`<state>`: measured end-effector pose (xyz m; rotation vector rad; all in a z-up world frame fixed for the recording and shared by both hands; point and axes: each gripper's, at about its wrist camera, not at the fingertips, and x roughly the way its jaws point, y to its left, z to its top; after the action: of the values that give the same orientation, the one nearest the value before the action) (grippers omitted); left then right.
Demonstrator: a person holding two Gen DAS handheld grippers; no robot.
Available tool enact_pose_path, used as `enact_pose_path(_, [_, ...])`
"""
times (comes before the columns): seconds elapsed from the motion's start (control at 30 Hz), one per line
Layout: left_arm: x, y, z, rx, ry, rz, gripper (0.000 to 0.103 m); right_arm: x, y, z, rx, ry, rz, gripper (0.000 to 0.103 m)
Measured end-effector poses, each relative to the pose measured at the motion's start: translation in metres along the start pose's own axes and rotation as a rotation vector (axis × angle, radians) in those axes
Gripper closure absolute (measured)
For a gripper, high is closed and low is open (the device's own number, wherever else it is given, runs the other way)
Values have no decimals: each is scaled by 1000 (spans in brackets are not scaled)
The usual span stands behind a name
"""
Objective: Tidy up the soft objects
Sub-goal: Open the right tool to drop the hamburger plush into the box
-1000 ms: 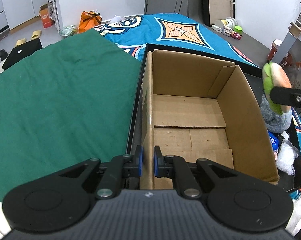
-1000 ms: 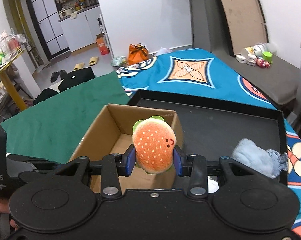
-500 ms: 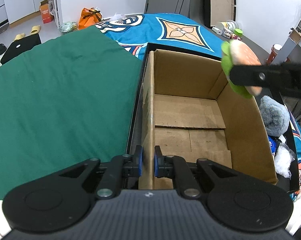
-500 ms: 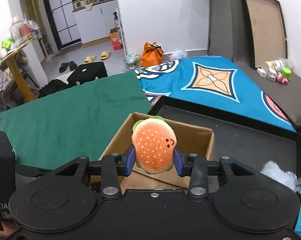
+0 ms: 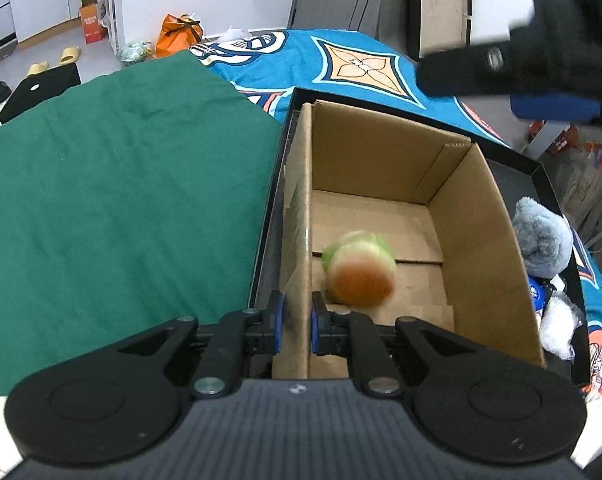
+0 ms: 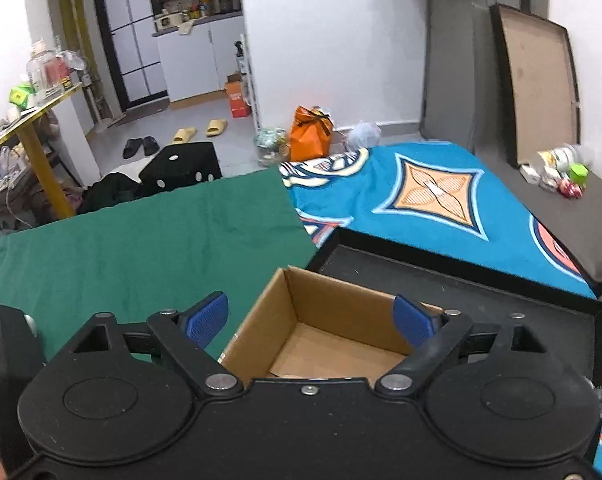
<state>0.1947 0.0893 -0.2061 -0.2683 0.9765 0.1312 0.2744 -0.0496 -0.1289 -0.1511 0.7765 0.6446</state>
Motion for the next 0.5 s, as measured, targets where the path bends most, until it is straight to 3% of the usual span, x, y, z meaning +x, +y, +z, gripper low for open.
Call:
enact_pose_path(0.3, [-2,-8,3,11,4,35,87,-12,-33,-21,69,34,-59,13])
enact_pose_path(0.5, [-6,-15,4,31,0,69,58,-27,-59,-39,116,49,-97,14])
